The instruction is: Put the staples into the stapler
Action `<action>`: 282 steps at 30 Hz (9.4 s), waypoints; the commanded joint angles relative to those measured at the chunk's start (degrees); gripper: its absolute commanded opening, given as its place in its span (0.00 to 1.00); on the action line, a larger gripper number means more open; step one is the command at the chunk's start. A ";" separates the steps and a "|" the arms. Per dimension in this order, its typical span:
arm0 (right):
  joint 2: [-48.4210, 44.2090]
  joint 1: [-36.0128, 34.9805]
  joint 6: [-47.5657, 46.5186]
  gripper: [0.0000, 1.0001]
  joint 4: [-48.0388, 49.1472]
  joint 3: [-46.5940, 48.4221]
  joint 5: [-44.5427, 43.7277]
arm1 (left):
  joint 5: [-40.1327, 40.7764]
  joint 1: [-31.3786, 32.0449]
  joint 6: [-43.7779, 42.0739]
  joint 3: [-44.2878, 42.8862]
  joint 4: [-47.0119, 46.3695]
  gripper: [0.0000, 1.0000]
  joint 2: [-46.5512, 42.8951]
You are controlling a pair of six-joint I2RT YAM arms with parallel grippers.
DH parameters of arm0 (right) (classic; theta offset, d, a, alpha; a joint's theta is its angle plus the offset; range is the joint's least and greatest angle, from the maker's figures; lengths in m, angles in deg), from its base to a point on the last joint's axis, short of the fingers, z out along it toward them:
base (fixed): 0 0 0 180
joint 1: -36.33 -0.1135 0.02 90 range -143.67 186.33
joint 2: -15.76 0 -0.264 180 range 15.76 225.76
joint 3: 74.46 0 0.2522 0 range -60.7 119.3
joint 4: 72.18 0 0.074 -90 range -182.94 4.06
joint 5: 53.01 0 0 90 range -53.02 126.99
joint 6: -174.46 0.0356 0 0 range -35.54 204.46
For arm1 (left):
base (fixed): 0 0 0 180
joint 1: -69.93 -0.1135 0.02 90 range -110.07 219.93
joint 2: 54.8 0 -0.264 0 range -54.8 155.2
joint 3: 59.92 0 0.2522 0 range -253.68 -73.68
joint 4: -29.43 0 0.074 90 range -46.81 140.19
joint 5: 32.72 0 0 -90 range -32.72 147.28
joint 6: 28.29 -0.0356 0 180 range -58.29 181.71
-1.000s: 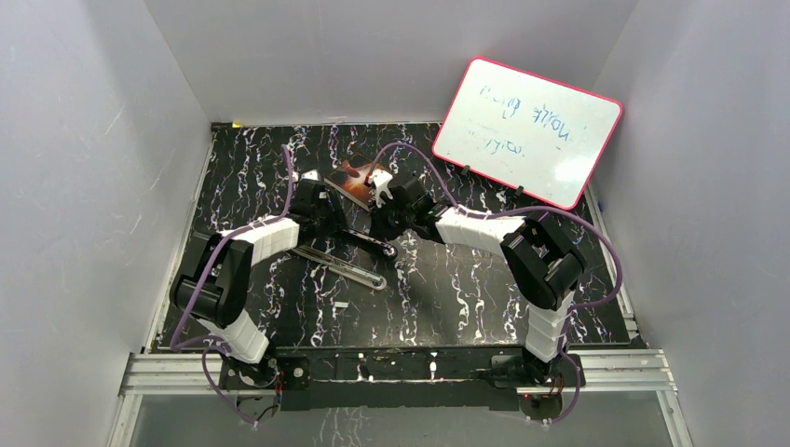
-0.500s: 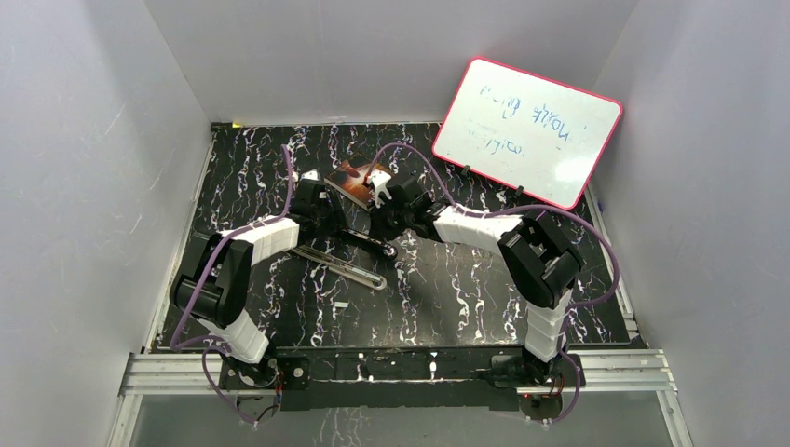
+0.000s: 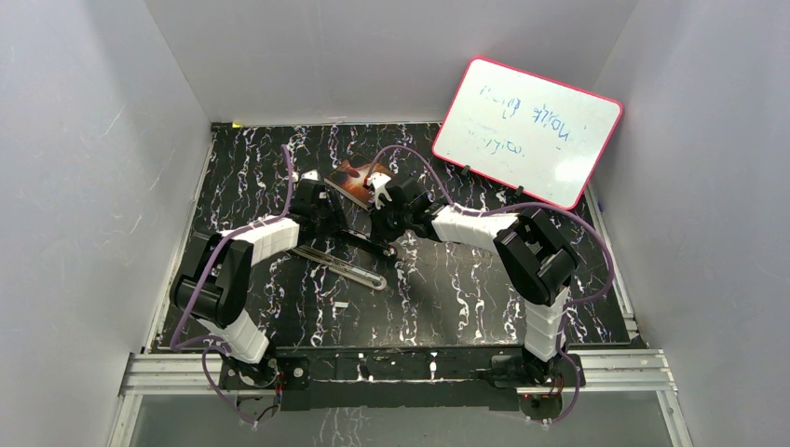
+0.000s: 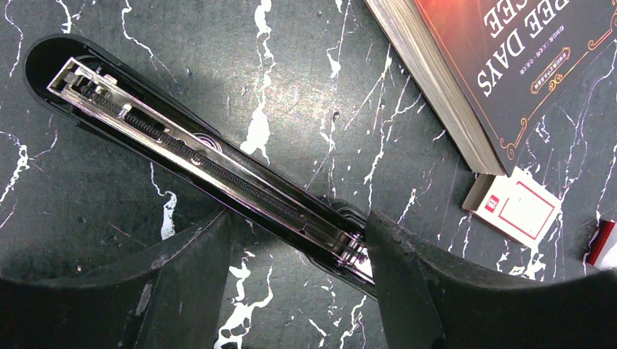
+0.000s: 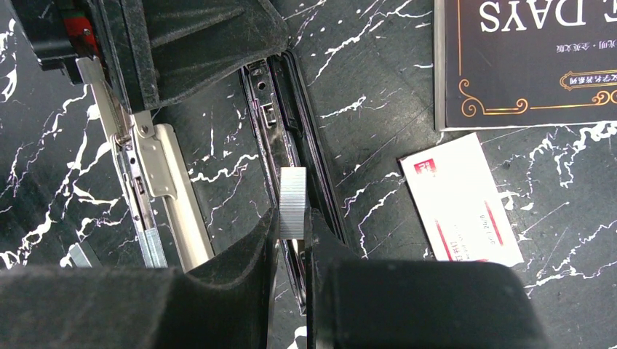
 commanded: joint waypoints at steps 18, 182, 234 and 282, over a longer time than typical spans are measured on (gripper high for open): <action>-4.50 -0.08 1.09 0.00 5.95 -1.16 2.52 | -0.33 0.58 -1.78 -0.33 1.78 0.63 0.21; -8.49 -5.79 -2.12 0.00 -4.94 -9.68 -7.32 | 4.01 7.30 5.26 7.91 8.45 0.57 -9.81; -8.70 -7.71 -2.39 0.14 -4.05 -9.41 -3.91 | 4.01 7.37 4.94 7.91 8.62 0.58 -9.90; -9.97 -7.17 1.27 0.00 -3.72 -7.66 -2.40 | 4.93 7.56 5.37 8.36 9.07 0.57 -10.52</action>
